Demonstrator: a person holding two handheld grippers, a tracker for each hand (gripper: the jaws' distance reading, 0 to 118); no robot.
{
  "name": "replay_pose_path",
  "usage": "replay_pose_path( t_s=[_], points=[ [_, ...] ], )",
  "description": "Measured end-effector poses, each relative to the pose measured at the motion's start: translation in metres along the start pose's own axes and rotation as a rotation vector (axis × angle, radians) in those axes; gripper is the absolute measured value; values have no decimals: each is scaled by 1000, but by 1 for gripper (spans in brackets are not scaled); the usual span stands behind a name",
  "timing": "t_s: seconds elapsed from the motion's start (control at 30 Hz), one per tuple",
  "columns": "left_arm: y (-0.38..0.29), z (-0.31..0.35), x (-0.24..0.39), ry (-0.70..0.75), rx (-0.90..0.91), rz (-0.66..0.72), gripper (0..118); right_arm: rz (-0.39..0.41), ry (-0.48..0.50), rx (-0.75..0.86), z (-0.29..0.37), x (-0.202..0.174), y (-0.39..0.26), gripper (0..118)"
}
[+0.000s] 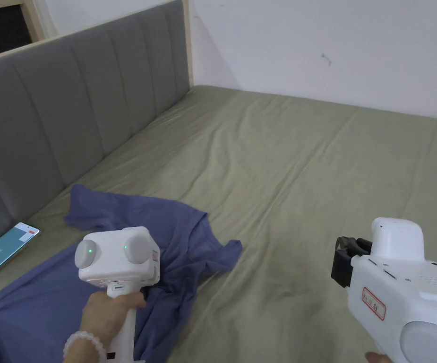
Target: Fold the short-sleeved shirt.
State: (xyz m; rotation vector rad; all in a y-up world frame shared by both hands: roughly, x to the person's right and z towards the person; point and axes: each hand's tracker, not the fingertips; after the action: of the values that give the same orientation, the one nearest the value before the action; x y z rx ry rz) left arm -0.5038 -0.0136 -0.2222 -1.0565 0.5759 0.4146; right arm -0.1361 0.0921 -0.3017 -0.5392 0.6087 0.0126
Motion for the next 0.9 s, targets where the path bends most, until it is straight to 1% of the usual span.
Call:
replay_pose_path(
  t_s=[0.13,0.27,0.3,0.33,0.4,0.5,0.63,0.73,0.77,0.83,0.9],
  points=[
    [6,27,-2,-68,36,36,2,-24,-12,4,9,12,1,0],
    [23,60,4,-195,102,78,2,-83,-36,29,21,32,5,0],
    [28,69,10,-226,123,81,2,-101,-45,39,26,38,7,0],
    [33,78,21,-243,138,56,2,-117,-59,47,32,45,9,0],
    [43,95,52,-256,168,-21,2,-141,-82,68,44,59,12,0],
    [52,125,109,-355,214,-112,2,-177,-133,112,65,84,19,0],
    [48,164,204,-546,243,-231,2,-222,-214,183,103,121,29,0],
    [31,193,280,-698,252,-383,2,-246,-297,240,138,150,34,0],
    [26,202,305,-755,248,-435,2,-259,-339,255,150,161,35,0],
    [12,220,347,-834,247,-469,2,-299,-409,299,175,179,34,0],
    [-8,231,381,-933,229,-517,2,-343,-437,325,198,199,28,0]
  ],
)
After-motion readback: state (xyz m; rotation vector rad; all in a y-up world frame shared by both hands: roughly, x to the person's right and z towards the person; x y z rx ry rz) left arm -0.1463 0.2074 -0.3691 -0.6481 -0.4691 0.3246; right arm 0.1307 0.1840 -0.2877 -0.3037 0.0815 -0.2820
